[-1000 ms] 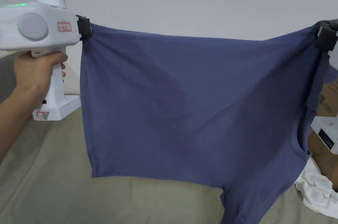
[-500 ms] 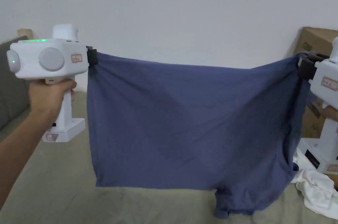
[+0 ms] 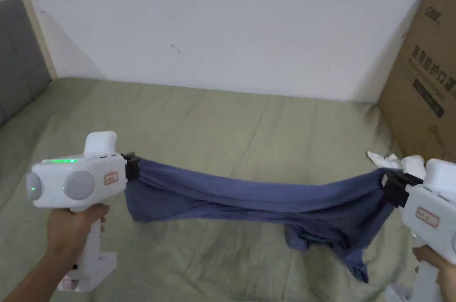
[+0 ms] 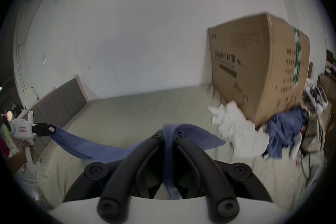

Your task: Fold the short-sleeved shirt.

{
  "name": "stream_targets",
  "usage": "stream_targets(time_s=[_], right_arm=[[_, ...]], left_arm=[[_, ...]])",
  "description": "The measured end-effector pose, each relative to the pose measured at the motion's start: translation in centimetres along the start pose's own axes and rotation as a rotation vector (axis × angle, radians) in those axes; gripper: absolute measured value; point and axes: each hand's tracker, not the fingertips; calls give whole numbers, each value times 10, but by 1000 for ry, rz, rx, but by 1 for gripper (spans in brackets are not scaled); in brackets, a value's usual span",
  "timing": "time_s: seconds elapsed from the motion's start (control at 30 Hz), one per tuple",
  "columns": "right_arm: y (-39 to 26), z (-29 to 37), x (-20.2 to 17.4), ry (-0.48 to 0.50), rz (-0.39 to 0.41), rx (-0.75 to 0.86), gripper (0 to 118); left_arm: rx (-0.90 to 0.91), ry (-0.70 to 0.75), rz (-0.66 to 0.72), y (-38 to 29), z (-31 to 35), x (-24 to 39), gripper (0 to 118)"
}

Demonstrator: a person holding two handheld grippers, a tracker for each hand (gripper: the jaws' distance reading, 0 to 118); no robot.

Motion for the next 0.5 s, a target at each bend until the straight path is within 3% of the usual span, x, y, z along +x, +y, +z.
stream_targets(time_s=[0.5], right_arm=[[-184,137,32,70,-127,-184,7]], left_arm=[[-174,49,56,-177,97,-50,7]])
